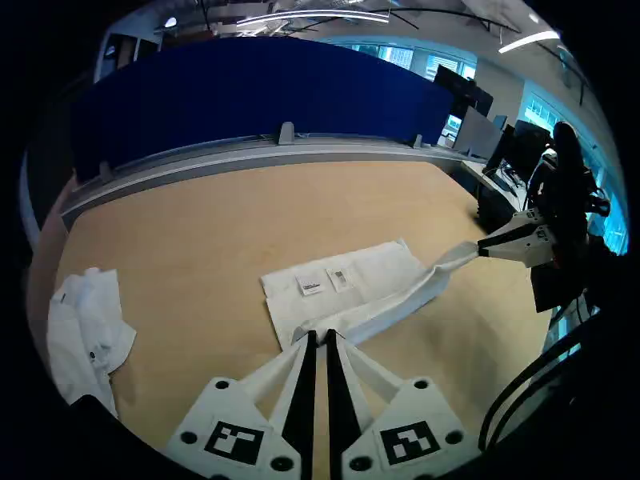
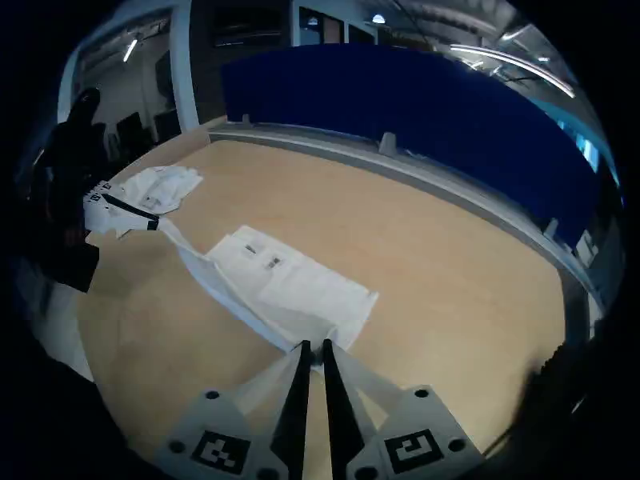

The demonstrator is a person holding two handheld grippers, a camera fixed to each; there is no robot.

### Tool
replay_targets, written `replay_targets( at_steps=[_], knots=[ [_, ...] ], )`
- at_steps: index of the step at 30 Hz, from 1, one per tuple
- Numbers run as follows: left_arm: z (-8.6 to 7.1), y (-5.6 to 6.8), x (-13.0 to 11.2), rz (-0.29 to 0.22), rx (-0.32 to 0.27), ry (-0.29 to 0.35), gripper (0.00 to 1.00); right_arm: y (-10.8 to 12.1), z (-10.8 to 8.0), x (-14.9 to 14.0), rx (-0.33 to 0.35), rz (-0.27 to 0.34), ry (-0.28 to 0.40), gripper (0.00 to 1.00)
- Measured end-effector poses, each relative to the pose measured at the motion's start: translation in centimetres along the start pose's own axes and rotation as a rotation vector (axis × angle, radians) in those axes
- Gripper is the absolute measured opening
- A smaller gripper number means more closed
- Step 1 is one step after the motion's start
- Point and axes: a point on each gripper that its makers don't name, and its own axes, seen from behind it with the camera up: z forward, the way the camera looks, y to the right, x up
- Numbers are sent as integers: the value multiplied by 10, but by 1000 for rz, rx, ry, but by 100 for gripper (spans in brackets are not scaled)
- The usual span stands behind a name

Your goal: Fold towel

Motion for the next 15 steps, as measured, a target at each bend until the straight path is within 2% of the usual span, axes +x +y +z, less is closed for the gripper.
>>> replay_targets(
  at_steps=[6,15],
  knots=[
    [19,-11,9,6,13,7,9,10,18,6,-5,6,-6,12],
    [46,-18,1,15,11,-19,9,19,46,1,-7,40,-22,12]
  ],
)
